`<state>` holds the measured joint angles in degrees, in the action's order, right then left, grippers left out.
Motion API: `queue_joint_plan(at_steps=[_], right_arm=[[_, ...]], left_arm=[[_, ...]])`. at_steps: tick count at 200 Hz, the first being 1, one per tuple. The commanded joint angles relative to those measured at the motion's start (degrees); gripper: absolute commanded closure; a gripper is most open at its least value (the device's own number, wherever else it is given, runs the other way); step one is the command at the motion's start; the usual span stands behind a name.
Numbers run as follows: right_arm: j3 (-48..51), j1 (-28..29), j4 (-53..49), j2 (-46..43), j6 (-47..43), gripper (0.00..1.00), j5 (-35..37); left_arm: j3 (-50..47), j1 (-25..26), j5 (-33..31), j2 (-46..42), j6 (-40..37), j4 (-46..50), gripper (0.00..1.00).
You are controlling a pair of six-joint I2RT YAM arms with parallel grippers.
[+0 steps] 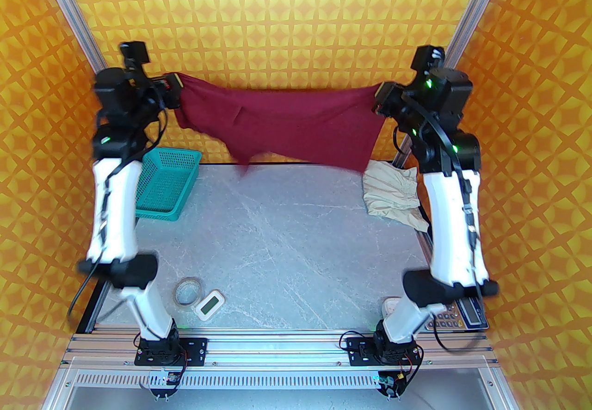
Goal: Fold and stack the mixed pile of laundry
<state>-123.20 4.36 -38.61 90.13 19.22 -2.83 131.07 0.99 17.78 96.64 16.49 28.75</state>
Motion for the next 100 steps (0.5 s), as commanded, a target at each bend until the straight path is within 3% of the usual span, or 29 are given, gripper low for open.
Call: queue_joint_plan(at_steps=[1,43,66,100], right_arm=[[18.3,-0.2,7.7,-7.5,3.8,1.00,-4.1],[55.9,-0.2,14.8,-22.3,8.4,1.00,-9.9],[71.9,-0.2,16.5,-25.8,8.4,1.00,-10.3],[86.4,-0.2,15.4,-25.1,11.3,1.00,-8.7]], left_arm=[[-19.1,1.1,3.8,-7.1,-0.5,-1.9,1.00],[-58.9,2.7,3.9,-22.0,2.2,-7.9,1.00],[-74.3,3.1,3.8,-26.5,5.3,-7.8,1.00],[-90.1,4.4,2.5,-30.0,11.4,-7.9,1.00]])
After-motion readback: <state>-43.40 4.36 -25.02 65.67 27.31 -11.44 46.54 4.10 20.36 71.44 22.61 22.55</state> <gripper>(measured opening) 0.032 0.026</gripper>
